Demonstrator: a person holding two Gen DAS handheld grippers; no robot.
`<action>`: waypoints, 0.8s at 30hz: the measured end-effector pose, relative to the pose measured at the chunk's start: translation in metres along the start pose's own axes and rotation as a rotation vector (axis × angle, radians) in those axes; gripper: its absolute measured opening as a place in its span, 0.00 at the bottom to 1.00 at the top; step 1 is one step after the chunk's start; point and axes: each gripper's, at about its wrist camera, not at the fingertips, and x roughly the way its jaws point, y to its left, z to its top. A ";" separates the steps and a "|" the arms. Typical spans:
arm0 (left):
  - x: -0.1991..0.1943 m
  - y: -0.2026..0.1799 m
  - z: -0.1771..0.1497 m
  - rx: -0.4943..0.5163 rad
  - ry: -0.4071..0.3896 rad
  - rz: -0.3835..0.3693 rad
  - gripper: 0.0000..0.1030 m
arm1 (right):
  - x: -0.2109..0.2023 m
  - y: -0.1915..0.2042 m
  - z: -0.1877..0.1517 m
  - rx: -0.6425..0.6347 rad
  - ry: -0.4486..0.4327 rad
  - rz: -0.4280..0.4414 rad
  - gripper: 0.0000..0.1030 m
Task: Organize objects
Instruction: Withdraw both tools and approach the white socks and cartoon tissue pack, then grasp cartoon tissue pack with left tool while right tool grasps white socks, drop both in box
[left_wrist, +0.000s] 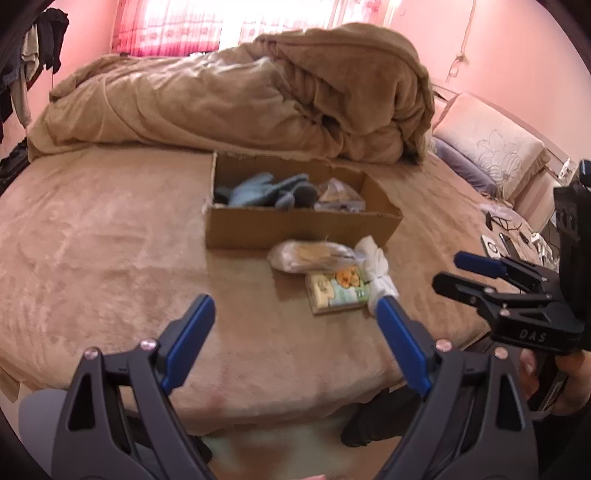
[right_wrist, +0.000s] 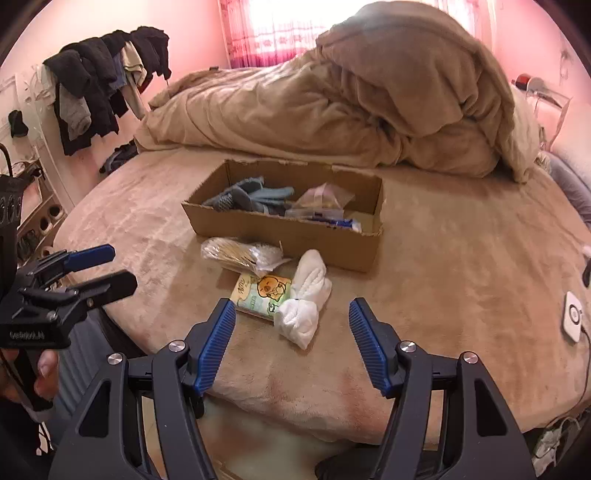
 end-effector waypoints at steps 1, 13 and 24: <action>0.006 0.000 -0.001 -0.001 0.011 0.000 0.88 | 0.006 -0.001 0.000 0.005 0.011 0.001 0.65; 0.055 0.003 -0.012 0.022 0.050 0.020 0.88 | 0.067 -0.009 -0.002 0.057 0.090 -0.030 0.65; 0.100 0.001 -0.021 0.026 0.119 0.050 0.88 | 0.112 -0.026 -0.005 0.113 0.153 0.071 0.39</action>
